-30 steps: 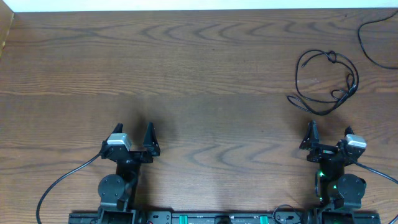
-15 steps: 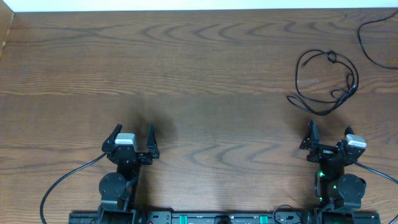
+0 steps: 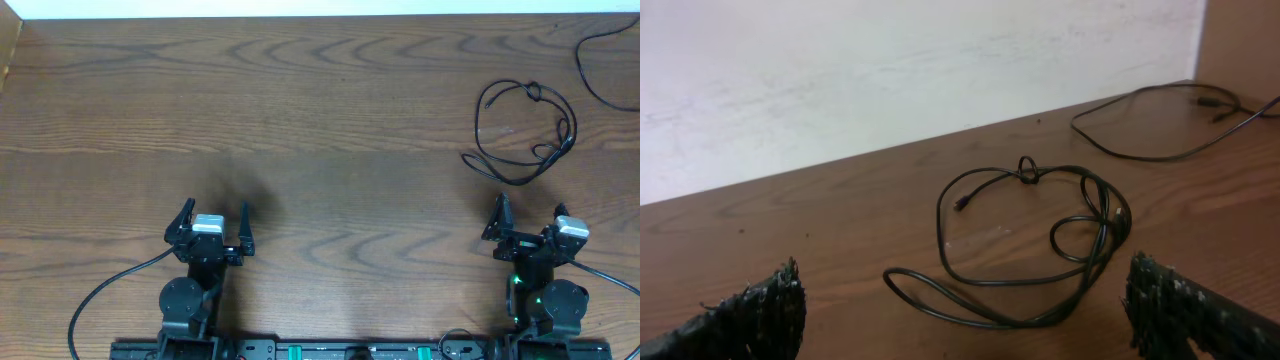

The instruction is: Untangle cables

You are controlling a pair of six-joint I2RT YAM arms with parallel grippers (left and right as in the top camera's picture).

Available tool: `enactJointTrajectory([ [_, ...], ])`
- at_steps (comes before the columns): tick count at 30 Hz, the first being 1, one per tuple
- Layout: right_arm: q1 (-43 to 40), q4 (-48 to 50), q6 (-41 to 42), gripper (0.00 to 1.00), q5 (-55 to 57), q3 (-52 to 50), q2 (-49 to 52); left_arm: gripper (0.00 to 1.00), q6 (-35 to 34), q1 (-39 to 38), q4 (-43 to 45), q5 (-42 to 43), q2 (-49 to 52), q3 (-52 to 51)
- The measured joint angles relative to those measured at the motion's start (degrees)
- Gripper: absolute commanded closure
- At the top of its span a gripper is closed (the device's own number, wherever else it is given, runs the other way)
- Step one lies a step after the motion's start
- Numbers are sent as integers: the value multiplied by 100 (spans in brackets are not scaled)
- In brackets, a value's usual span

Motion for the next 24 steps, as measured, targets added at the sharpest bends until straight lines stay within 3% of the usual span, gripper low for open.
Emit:
enactJointTrajectory([
  [24,0,0,0,1,0,0,0,8,79,0,0,0,0,0],
])
